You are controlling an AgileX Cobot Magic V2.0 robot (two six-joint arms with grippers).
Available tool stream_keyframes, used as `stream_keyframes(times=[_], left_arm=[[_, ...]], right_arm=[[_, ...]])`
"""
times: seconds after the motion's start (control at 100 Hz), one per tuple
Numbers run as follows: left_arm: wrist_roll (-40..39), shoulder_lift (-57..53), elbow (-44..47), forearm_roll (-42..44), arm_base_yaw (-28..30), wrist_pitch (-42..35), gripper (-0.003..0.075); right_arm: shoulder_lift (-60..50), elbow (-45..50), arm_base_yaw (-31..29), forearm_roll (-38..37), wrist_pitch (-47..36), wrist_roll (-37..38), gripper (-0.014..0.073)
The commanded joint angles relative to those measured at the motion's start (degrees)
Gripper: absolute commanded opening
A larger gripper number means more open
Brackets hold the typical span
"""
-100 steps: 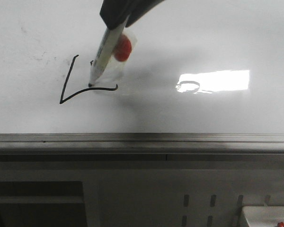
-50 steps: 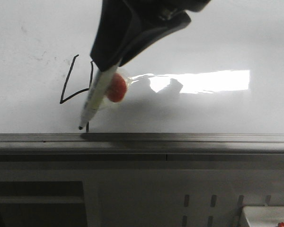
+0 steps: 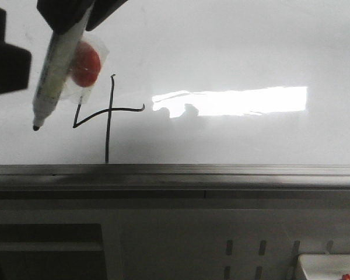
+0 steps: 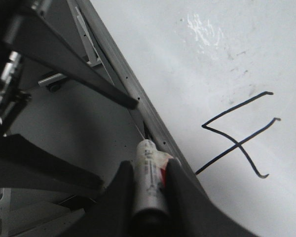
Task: Write number 4 on whiteboard
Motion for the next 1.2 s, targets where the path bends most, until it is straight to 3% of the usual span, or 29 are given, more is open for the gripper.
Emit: stream_keyframes(times=[0.0, 0.1, 0.19, 0.31, 0.46, 0.94, 0.99, 1.03, 1.08, 1.1, 1.11, 1.15, 1.19], left_arm=[[-0.60, 3.51, -1.75, -0.48, 0.05, -6.09, 0.0386], [-0.60, 6.52, -1.75, -1.76, 0.29, -8.06, 0.0385], [-0.60, 8.22, -1.75, -4.15, 0.29, -8.16, 0.0340], [-0.60, 9.49, -1.75, -4.87, 0.29, -8.06, 0.0205], [-0.60, 9.80, -1.75, -4.87, 0.29, -7.40, -0.0018], [-0.60, 9.80, -1.75, -4.87, 0.29, -7.31, -0.0020], [-0.60, 9.80, -1.75, -5.13, 0.29, -7.31, -0.0020], [-0.60, 9.80, -1.75, -5.42, 0.29, -7.49, -0.0020], [-0.60, 9.80, -1.75, -6.35, 0.29, -7.64, -0.0020], [-0.60, 9.80, -1.75, -6.59, 0.29, -7.60, -0.0020], [-0.60, 9.80, -1.75, -6.74, 0.29, -7.60, -0.0020], [-0.60, 9.80, -1.75, -7.56, 0.29, -7.60, -0.0020], [-0.60, 9.80, -1.75, -8.76, 0.29, -7.36, -0.0020]], right_arm=[[-1.95, -2.08, 0.33, -0.39, -2.54, -0.09, -0.0066], [-1.95, -2.08, 0.33, -0.39, -1.63, -0.09, -0.0066], [-1.95, -2.08, 0.33, -0.39, -1.10, -0.09, -0.0066], [-1.95, -2.08, 0.33, -0.39, -1.11, -0.09, -0.0066], [-1.95, -2.08, 0.33, -0.39, -1.11, -0.09, -0.0066], [-1.95, -2.08, 0.33, 1.40, -1.66, -0.09, -0.0052], [-1.95, -2.08, 0.33, 1.40, -1.44, -0.09, 0.0006], [-1.95, -2.08, 0.33, 1.40, -1.45, -0.09, 0.0103], [-1.95, -2.08, 0.33, 1.40, -1.75, -0.09, 0.0267], [-1.95, -2.08, 0.33, 1.40, -2.15, -0.09, 0.0373], [-1.95, -2.08, 0.33, 1.40, -2.31, -0.09, 0.0373], [-1.95, -2.19, 0.15, 1.29, -3.23, -0.09, 0.0550], [-2.04, -2.43, 0.03, 0.89, -3.93, -0.09, 0.0654]])
